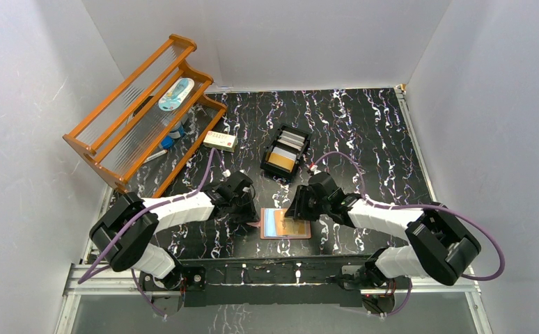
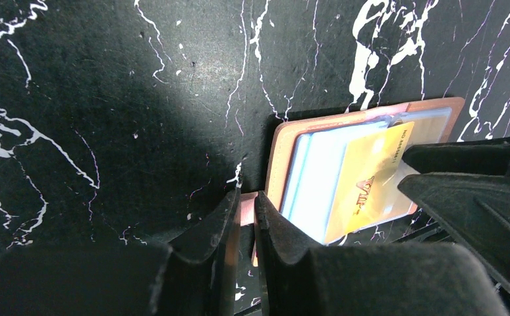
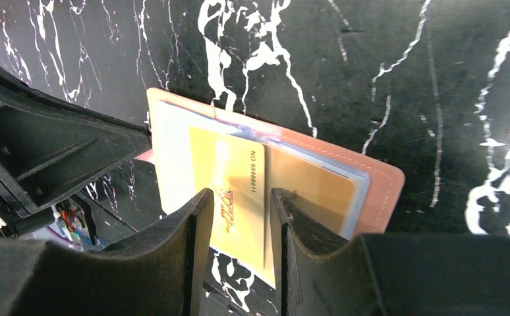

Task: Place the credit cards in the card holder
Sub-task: Insert the credit card into the card holder.

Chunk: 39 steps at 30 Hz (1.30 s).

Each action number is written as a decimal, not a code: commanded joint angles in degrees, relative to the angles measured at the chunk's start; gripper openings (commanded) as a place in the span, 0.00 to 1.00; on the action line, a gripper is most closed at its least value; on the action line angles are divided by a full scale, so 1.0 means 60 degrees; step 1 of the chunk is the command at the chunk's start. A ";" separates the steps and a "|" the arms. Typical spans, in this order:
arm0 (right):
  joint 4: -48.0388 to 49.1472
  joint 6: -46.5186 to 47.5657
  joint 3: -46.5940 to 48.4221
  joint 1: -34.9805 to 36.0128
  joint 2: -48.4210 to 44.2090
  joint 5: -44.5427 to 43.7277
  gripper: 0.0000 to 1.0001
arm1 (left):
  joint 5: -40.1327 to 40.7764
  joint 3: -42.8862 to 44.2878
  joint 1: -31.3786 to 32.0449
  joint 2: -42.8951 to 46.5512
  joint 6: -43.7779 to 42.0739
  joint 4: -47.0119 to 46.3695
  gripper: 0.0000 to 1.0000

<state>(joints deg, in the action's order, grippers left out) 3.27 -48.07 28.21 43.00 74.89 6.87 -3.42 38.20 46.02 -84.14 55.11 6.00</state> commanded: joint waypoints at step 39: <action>0.0966 -0.1429 0.0342 0.1628 0.0771 -0.0595 0.21 | 0.0500 -0.0525 0.0182 0.0429 0.0440 0.0945 0.20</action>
<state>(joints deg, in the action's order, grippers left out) 9.56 -58.11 28.99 52.16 80.23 3.36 -2.28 35.31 46.24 -81.82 58.70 3.46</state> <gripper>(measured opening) 0.177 0.147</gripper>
